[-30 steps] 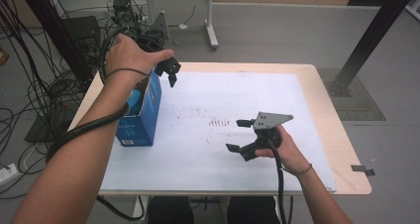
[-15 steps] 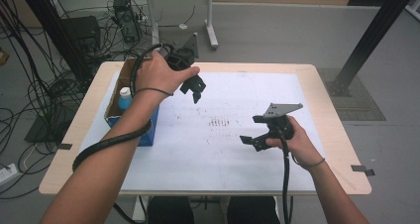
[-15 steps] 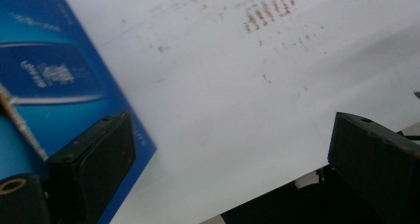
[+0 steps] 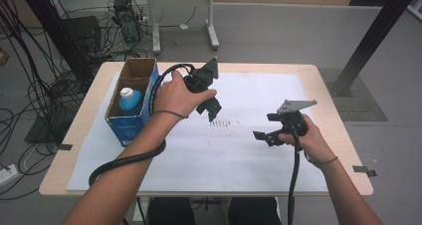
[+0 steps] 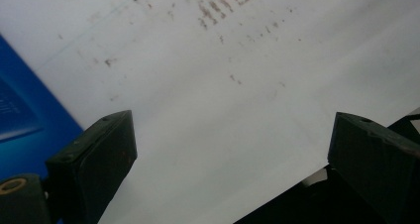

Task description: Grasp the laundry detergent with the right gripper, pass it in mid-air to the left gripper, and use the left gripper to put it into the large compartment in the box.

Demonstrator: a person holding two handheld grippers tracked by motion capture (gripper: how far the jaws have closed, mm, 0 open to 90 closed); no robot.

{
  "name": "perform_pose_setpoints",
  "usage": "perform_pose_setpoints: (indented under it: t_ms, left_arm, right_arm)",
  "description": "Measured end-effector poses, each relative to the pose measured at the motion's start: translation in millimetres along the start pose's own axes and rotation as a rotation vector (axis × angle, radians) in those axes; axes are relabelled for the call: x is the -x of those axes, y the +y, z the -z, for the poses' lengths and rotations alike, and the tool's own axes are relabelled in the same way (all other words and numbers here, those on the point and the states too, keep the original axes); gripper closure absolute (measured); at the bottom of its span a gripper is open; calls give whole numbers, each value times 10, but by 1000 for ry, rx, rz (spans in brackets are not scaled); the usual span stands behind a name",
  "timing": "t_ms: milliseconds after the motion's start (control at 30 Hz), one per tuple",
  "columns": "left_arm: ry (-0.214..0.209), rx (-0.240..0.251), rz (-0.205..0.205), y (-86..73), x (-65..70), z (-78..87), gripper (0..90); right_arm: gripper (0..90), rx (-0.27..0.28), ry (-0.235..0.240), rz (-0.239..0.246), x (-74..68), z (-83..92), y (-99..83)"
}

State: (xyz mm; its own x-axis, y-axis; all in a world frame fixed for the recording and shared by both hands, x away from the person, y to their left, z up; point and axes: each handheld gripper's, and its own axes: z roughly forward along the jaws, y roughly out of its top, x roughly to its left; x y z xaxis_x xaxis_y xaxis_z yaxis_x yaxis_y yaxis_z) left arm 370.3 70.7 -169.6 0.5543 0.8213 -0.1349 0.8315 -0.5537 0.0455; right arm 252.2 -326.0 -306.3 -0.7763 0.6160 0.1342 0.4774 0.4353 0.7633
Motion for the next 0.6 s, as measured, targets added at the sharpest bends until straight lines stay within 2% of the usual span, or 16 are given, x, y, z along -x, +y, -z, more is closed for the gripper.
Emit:
perform_pose_setpoints:
  t_ms: [267, 600]
  left_arm:
    - [-12, -13, -28, -42, 74, -257, 57]
    - [-17, -25, -49, -59, 155, -451, 58]
  right_arm:
    - [106, -26, -35, -17, 71, 65, 8]
    - [106, -33, -48, -22, 93, 76, 19]
